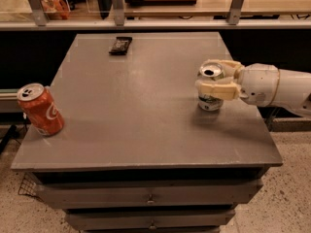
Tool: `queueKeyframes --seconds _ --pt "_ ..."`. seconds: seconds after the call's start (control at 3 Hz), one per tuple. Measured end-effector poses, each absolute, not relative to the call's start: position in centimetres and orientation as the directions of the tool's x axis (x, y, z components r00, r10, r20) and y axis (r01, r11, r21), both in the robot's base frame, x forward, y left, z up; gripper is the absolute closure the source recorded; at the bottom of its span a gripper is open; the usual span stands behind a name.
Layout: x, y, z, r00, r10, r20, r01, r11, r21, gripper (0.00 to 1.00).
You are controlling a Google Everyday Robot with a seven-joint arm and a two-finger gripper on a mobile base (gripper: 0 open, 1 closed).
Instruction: Place 7up can upright
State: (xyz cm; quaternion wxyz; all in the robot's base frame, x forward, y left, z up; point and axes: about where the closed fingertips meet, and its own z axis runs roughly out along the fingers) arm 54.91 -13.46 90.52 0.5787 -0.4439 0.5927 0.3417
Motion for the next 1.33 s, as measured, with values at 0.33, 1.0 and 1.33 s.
queueKeyframes --seconds 0.33,1.0,1.33 --pt "54.9 -13.5 90.6 0.064 -0.131 -0.989 -0.922 0.372 -0.109 0.09" --pt "54.8 -19.7 91.2 -0.001 -0.154 -0.988 -0.879 0.471 -0.073 0.0" --pt "54.6 -26.5 94.6 0.004 -0.182 -0.983 -0.829 0.549 -0.105 0.0"
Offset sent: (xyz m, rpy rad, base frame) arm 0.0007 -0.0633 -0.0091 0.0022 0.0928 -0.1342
